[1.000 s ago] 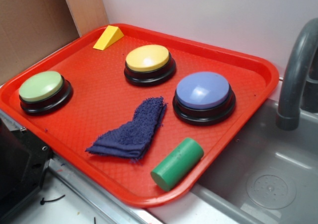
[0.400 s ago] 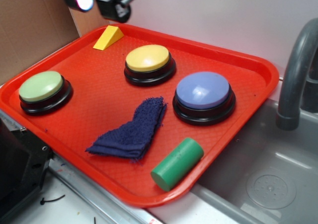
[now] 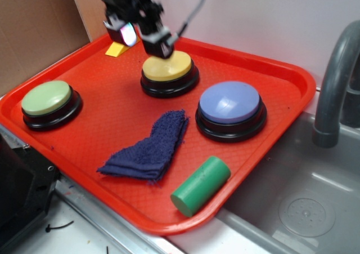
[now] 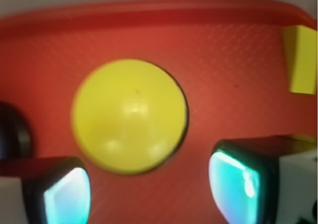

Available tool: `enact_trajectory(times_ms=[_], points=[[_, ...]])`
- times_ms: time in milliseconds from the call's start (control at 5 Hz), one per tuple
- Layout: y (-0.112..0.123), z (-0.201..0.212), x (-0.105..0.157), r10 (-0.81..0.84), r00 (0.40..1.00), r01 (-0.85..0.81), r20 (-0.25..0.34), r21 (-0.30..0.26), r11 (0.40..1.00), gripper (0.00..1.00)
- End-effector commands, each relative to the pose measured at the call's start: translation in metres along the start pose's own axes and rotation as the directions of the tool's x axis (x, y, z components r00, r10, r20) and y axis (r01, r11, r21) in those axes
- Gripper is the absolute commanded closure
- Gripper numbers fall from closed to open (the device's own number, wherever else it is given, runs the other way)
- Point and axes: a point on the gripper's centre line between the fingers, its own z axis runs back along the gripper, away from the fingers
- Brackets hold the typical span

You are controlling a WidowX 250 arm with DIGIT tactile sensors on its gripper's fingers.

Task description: Push the yellow button.

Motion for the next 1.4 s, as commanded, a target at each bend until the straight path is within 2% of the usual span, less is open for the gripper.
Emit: enact_trajectory(times_ms=[0,200,600,800,1200], points=[[-0.008,-0.004,0.007,-0.056,0.996,0.053,0.075,0.04,0.998,0.0],[-0.007,-0.006,0.002,-0.064,0.995,0.061,0.071,0.04,0.997,0.0],[-0.008,0.052,0.002,-0.06,0.993,0.055,0.097,0.052,0.997,0.0],[-0.004,0.07,-0.001,-0.035,0.997,0.032,0.064,0.059,0.998,0.0],[0.004,0.085,-0.004,-0.018,0.998,0.014,0.066,0.062,0.998,0.0]])
